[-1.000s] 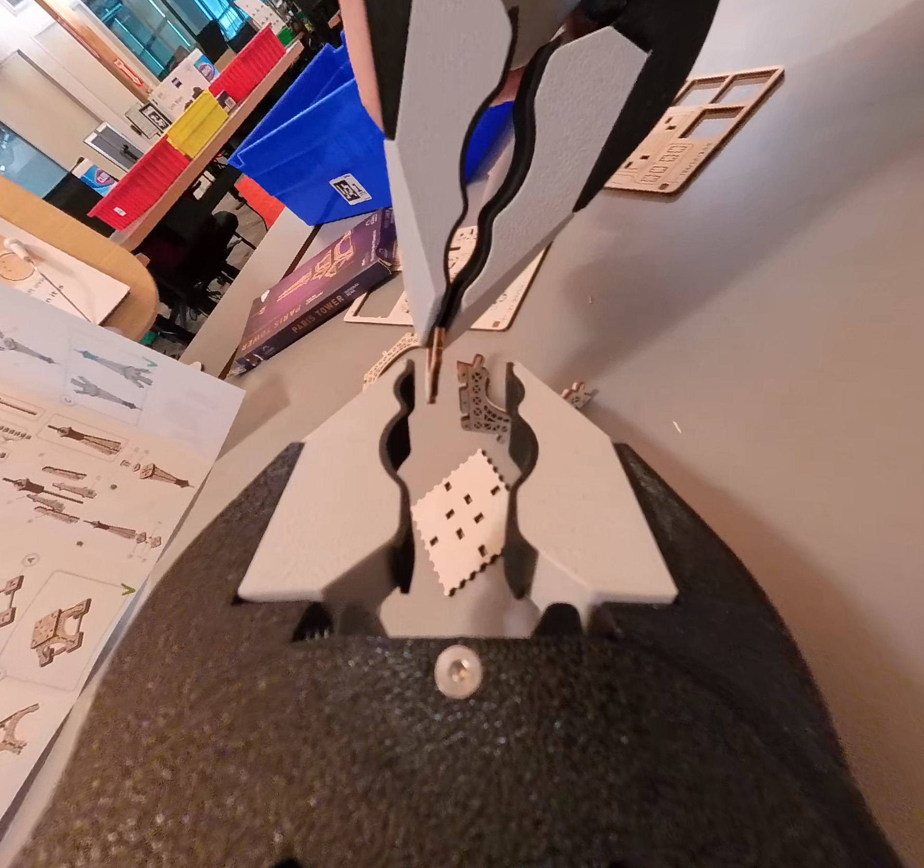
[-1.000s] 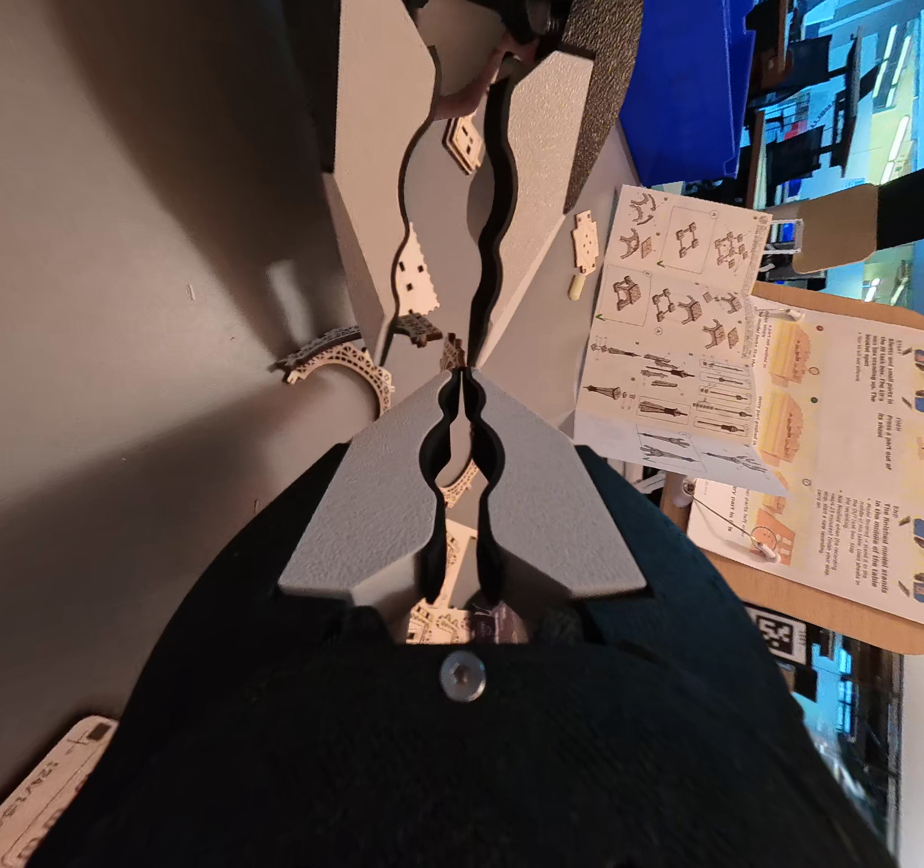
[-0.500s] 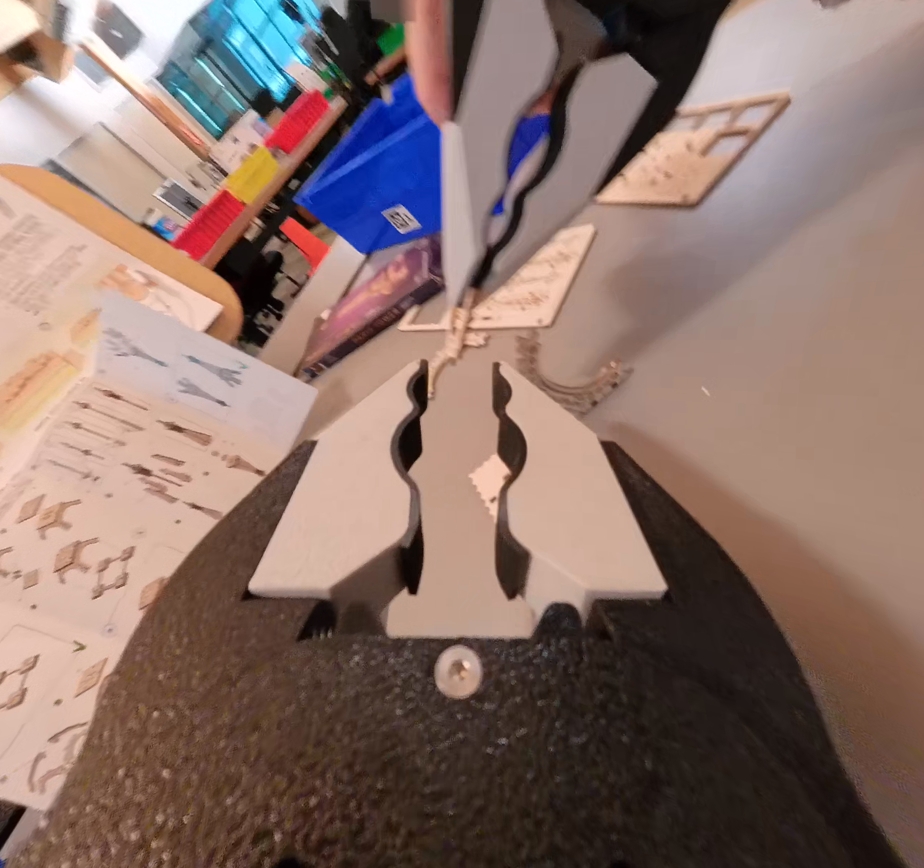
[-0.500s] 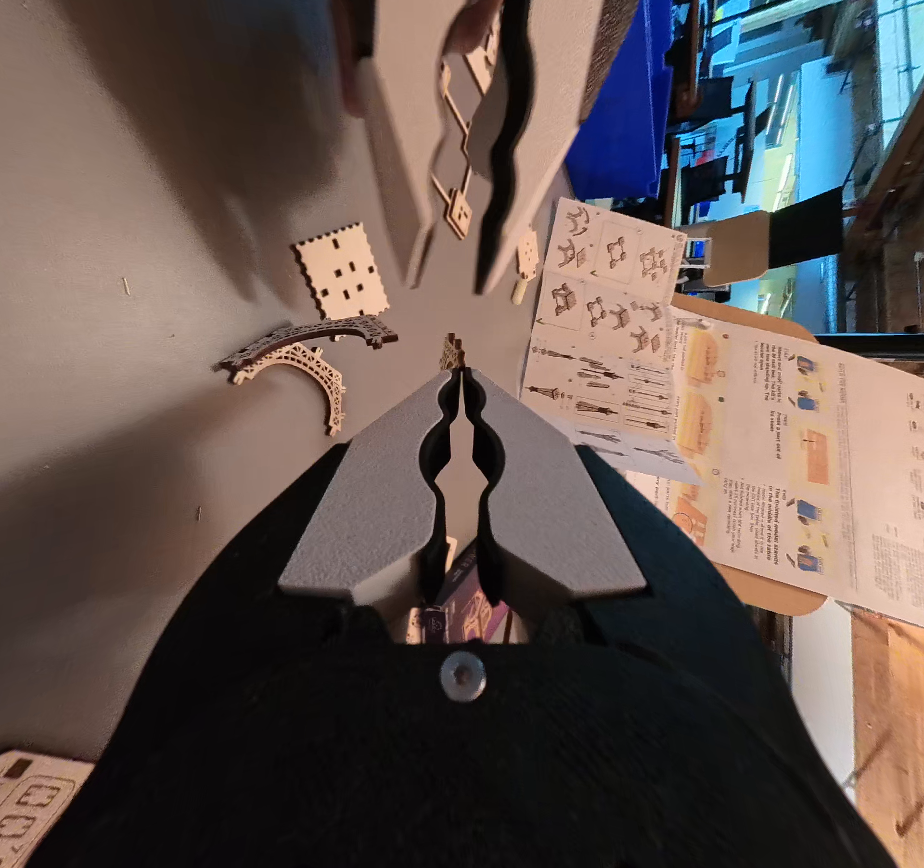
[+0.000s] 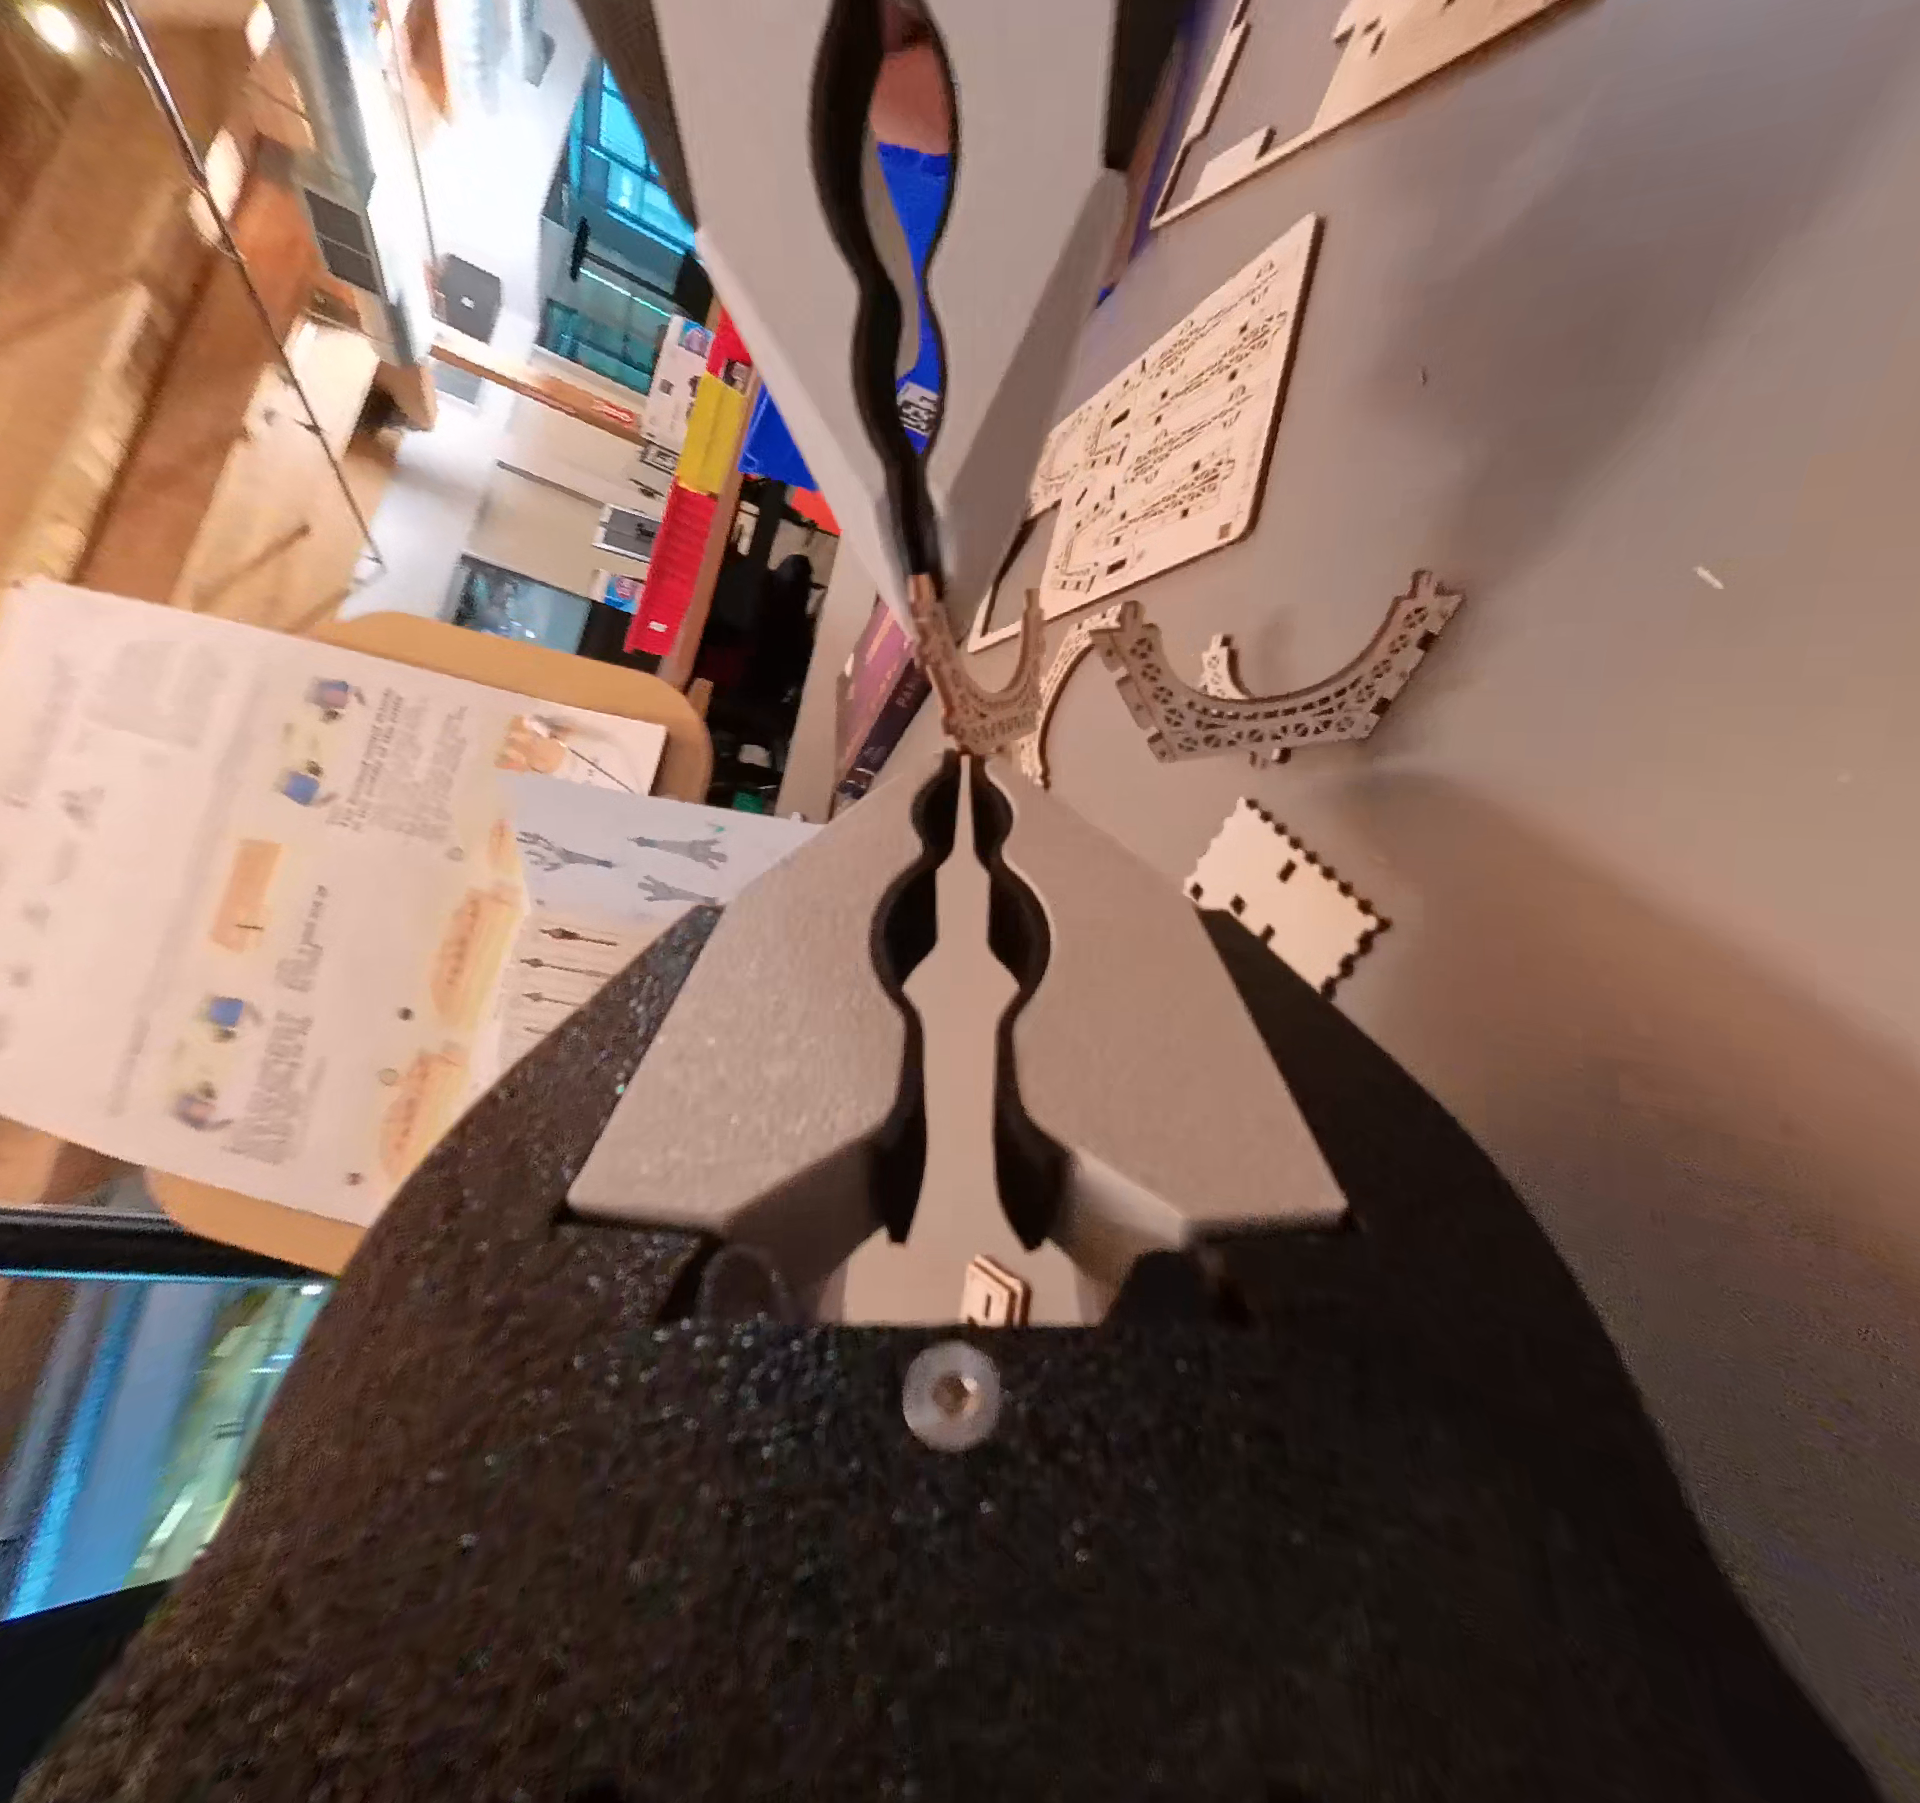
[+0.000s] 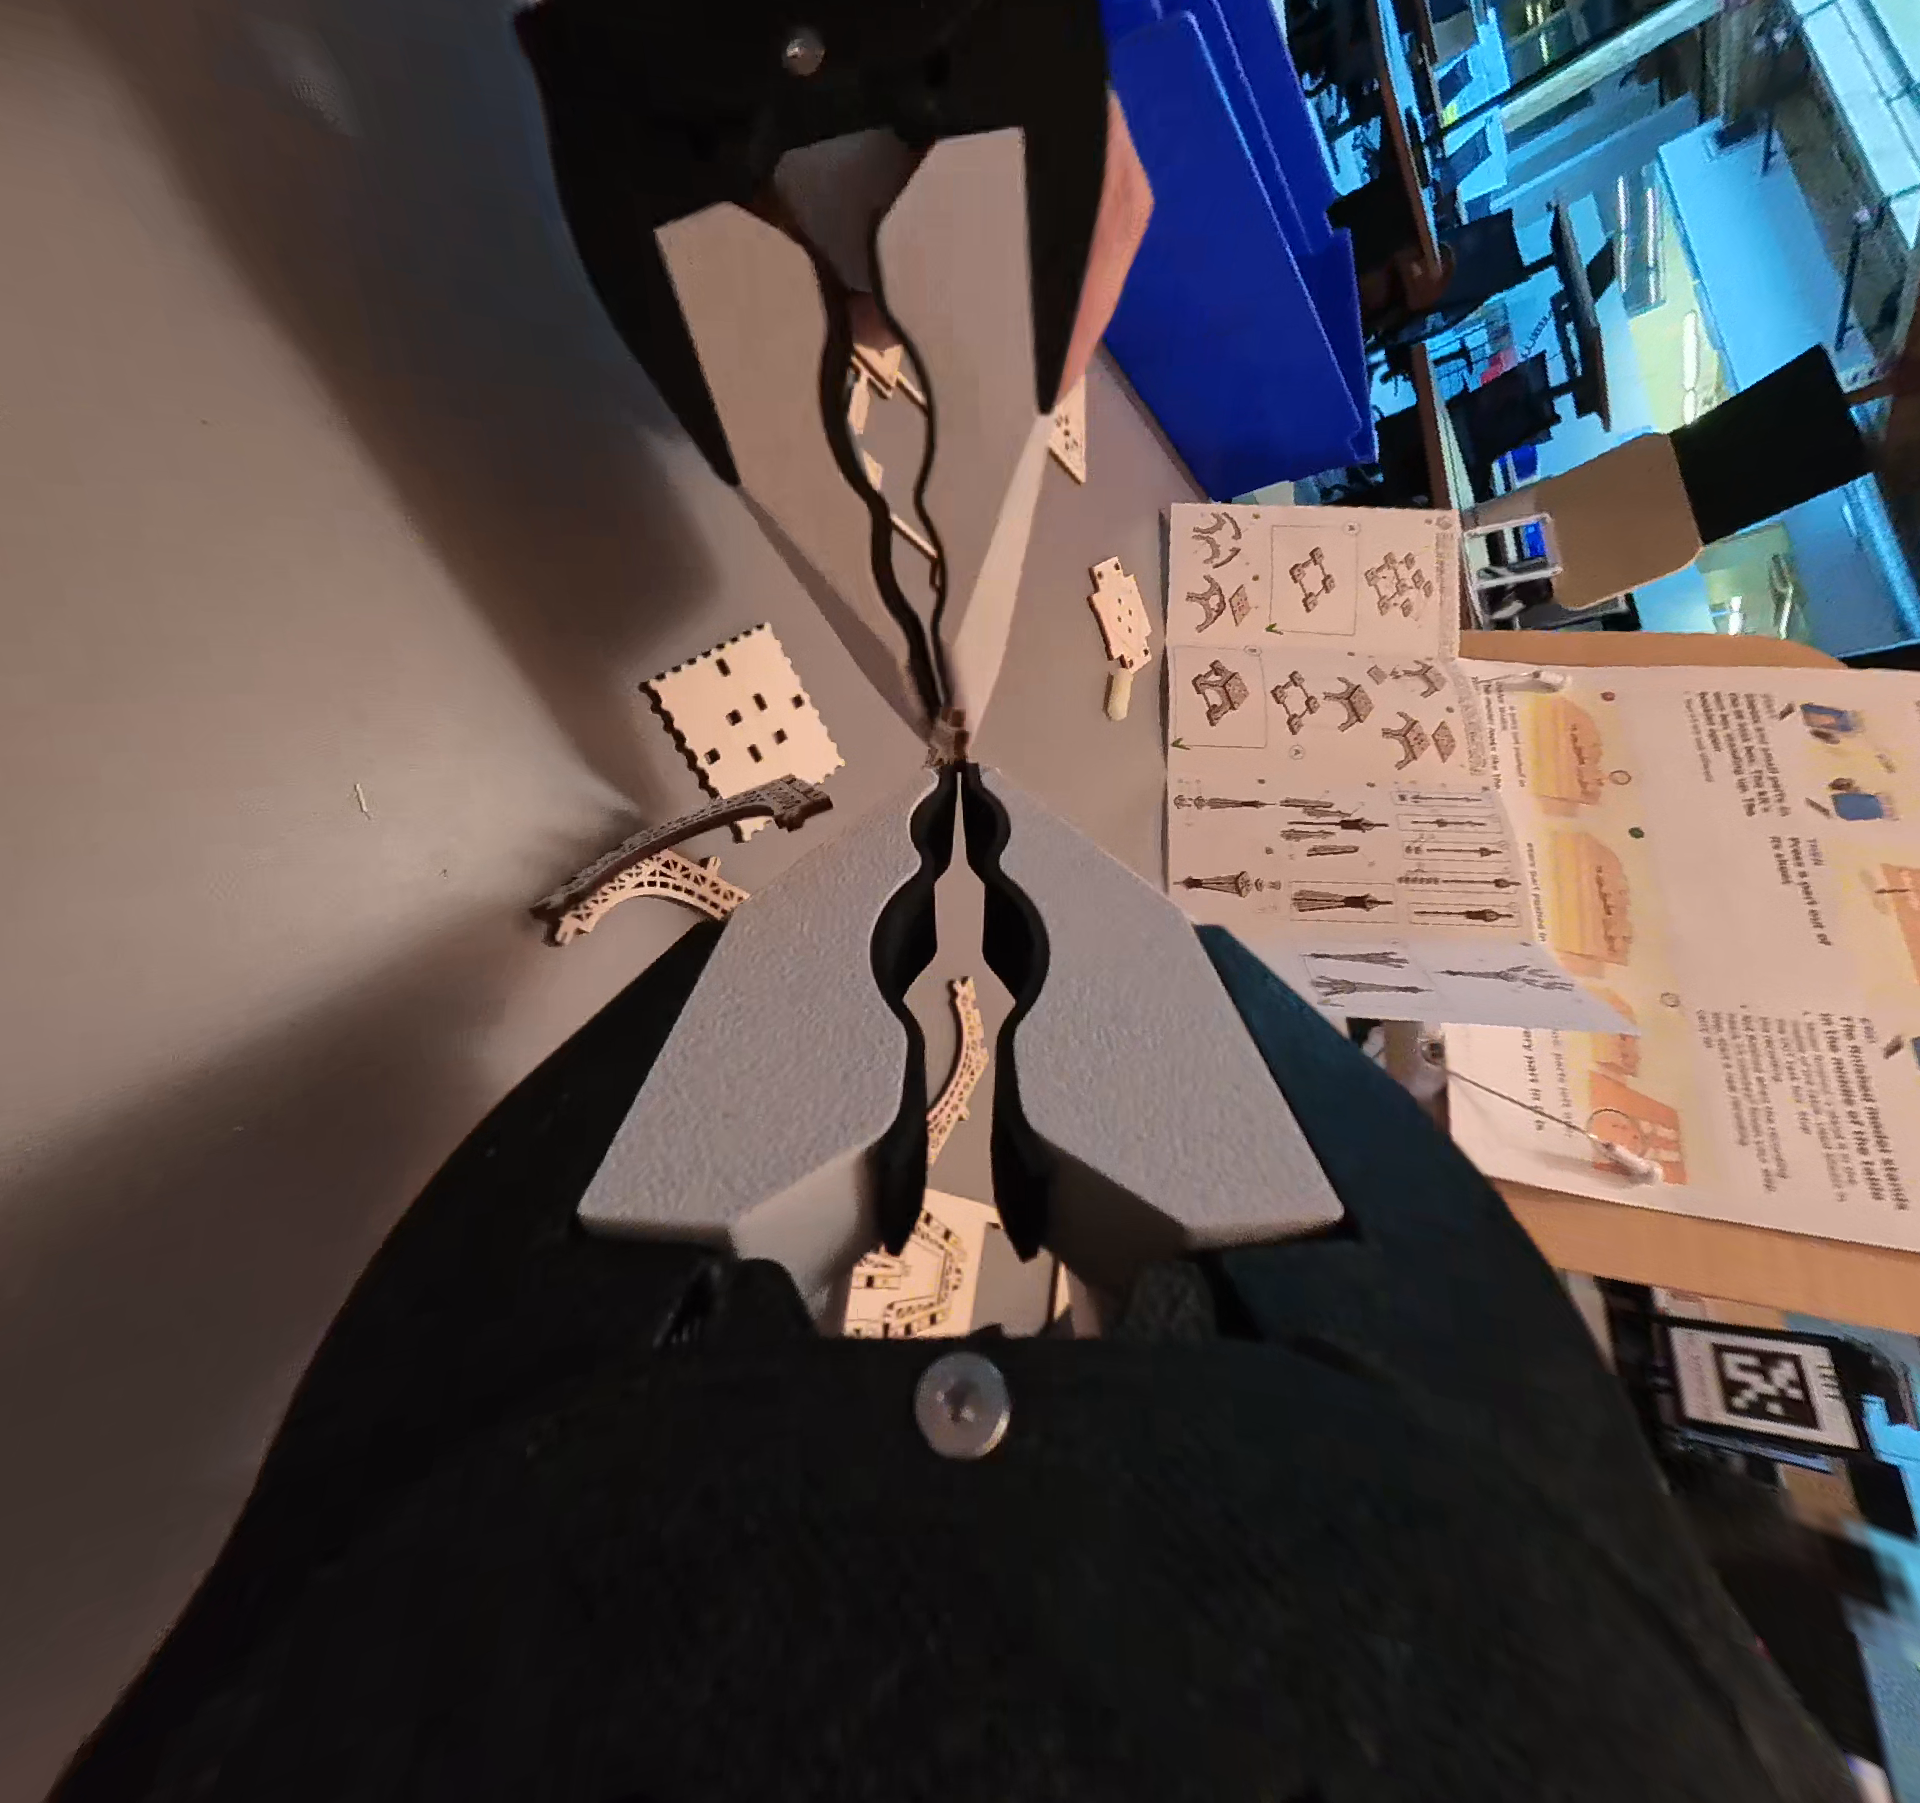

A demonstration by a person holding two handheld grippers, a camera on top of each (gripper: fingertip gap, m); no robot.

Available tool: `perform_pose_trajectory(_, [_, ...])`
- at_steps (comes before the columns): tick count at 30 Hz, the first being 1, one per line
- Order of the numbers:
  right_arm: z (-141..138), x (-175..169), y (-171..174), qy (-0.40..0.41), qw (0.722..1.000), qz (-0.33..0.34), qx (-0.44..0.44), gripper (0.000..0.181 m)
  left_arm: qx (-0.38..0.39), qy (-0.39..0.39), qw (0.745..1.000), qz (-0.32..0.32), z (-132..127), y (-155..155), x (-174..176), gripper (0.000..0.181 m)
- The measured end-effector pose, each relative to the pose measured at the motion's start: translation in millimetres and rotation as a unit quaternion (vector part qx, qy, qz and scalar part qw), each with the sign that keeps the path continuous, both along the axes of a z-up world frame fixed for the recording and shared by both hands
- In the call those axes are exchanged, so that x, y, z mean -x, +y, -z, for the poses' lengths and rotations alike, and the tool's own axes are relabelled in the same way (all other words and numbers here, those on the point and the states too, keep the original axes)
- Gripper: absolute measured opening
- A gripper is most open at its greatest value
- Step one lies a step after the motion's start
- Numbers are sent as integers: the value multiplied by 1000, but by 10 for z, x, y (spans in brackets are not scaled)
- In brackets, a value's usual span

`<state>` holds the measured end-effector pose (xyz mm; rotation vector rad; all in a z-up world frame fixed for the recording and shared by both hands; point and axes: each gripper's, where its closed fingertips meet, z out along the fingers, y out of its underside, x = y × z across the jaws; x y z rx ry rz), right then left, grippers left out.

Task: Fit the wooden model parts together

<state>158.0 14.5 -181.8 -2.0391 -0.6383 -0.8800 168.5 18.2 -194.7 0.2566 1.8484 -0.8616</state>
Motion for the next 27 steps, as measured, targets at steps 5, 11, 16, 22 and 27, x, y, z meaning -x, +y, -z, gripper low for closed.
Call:
perform_pose_trajectory(5, [0, -36, -30, 9, 1000, 2, -11, 0, -31, -34, 999, 8, 76, -61, 42, 15])
perform_pose_trajectory(11, [16, -33, -13, -32, 999, 0, 11, 0, -5, -6, 1000, 7, 41, -50, 35, 1])
perform_pose_trajectory(16, [8, -59, -23, 15, 1000, 17, -17, 14, 1, -29, 999, -27, 0, 40, -55, 0])
perform_pose_trajectory(22, [85, -5, -62, 306, 942, 85, -109, 58, -52, -61, 995, -58, 150, 148, -93, 0])
perform_pose_trajectory(27, [94, 49, -78, 394, 897, 127, -155, 38, -9, -5, 996, -91, 167, 107, -86, 0])
